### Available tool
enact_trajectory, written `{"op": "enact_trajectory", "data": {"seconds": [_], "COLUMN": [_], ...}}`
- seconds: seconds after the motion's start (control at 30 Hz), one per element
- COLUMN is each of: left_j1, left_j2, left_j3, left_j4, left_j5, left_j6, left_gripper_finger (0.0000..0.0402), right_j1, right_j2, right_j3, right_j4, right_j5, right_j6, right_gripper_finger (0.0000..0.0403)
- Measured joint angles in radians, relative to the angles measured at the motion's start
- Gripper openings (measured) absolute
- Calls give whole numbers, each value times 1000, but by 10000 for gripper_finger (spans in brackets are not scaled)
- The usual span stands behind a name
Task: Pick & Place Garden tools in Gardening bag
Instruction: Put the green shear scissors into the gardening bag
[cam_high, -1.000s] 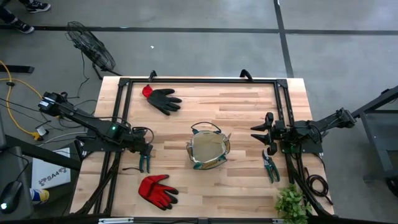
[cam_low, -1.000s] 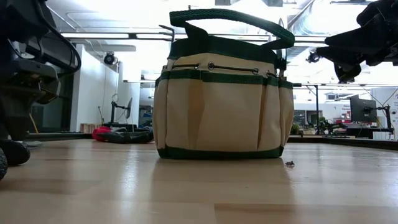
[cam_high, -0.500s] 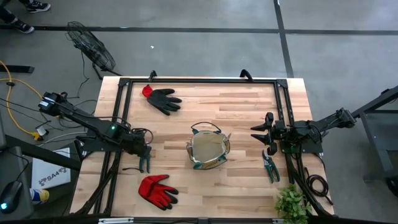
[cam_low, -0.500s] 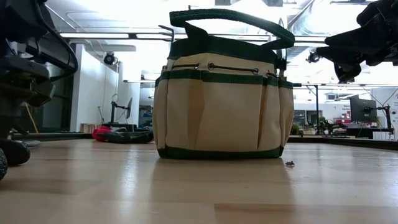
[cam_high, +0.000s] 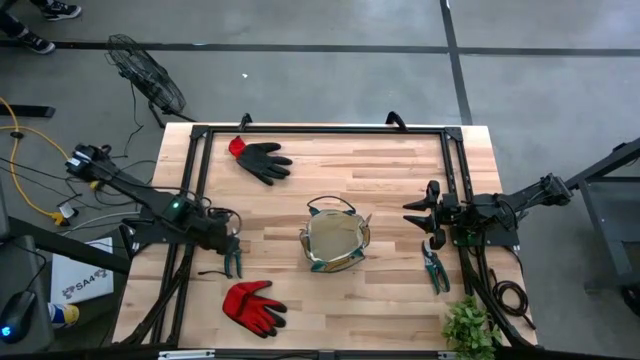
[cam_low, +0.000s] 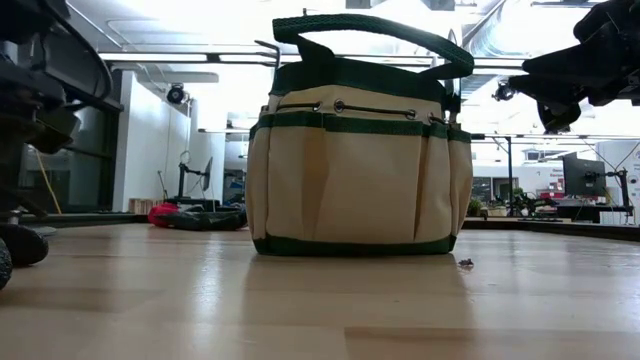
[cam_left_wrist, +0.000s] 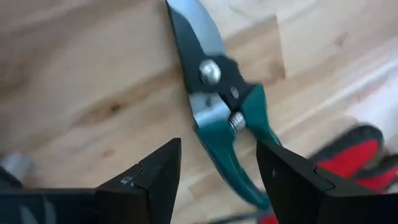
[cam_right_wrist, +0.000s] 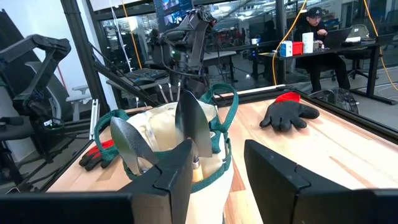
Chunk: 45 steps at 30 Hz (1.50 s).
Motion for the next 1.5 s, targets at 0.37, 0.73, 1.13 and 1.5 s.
{"op": "enact_trajectory", "data": {"seconds": [0.37, 0.73, 1.13, 1.5], "left_j1": [-197, -286, -288, -288], "left_j2": [35, 35, 91, 148], "left_j3": [11, 11, 12, 15], "left_j4": [134, 336, 408, 390], "left_j5": [-19, 127, 79, 2], "left_j6": [201, 800, 1396, 1530], "left_gripper_finger": [178, 142, 140, 140], "right_j1": [0, 0, 0, 0], "right_j2": [0, 0, 0, 0], "right_j3": [0, 0, 0, 0], "right_j4": [0, 0, 0, 0], "right_j5": [0, 0, 0, 0], "right_j6": [0, 0, 0, 0], "right_gripper_finger": [137, 137, 137, 137]}}
